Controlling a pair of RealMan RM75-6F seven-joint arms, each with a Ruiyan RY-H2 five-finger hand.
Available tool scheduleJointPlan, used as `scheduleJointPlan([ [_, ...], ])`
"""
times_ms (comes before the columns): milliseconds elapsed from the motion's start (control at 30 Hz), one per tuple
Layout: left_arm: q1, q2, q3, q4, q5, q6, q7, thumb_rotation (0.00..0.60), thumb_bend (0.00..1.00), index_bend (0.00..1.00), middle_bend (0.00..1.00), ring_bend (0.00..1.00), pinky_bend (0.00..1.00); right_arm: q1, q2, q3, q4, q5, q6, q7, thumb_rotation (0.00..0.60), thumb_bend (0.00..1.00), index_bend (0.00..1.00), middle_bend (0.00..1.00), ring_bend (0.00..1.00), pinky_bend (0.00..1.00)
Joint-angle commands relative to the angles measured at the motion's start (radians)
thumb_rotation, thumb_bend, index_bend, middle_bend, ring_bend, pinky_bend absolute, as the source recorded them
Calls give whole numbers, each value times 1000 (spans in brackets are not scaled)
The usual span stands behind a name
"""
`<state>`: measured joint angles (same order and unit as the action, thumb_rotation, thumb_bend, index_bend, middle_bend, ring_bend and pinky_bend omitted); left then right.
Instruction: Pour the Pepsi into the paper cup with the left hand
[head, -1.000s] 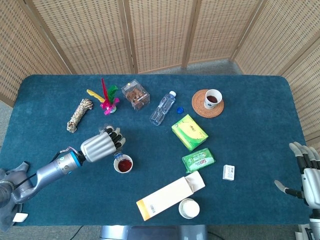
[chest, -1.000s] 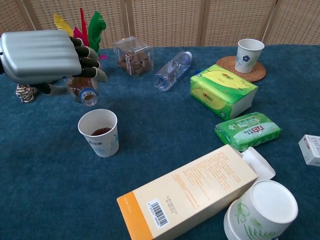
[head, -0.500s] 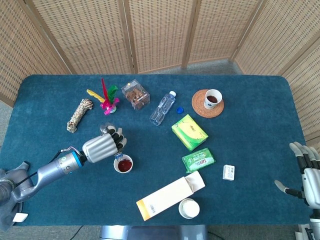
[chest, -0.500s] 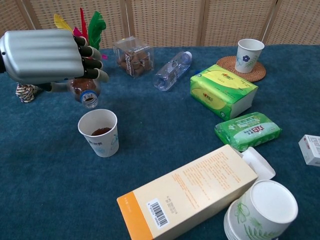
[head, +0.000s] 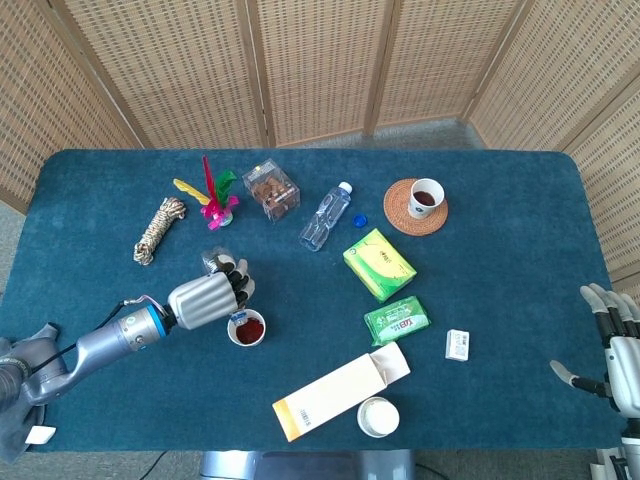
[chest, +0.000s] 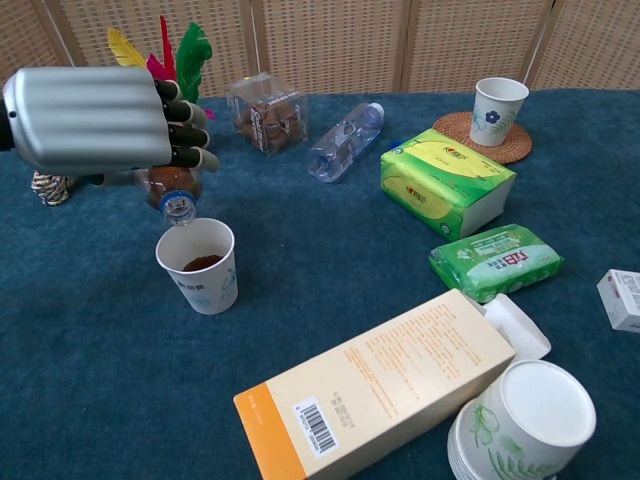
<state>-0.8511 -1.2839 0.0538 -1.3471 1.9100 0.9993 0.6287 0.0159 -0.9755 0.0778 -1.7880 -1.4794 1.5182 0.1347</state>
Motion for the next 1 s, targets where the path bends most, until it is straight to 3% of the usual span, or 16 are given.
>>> scheduleJointPlan([
  [33, 1, 0, -2, -5, -3, -6, 17, 600, 444, 427, 403, 271, 417, 0, 1, 0, 0, 1, -1, 3, 600, 93, 0, 0, 0, 0],
  [1000, -15, 18, -25, -70, -7, -90, 203, 600, 443, 437, 397, 270, 420, -1, -2, 1, 3, 0, 4, -5, 600, 91, 0, 0, 0, 0],
])
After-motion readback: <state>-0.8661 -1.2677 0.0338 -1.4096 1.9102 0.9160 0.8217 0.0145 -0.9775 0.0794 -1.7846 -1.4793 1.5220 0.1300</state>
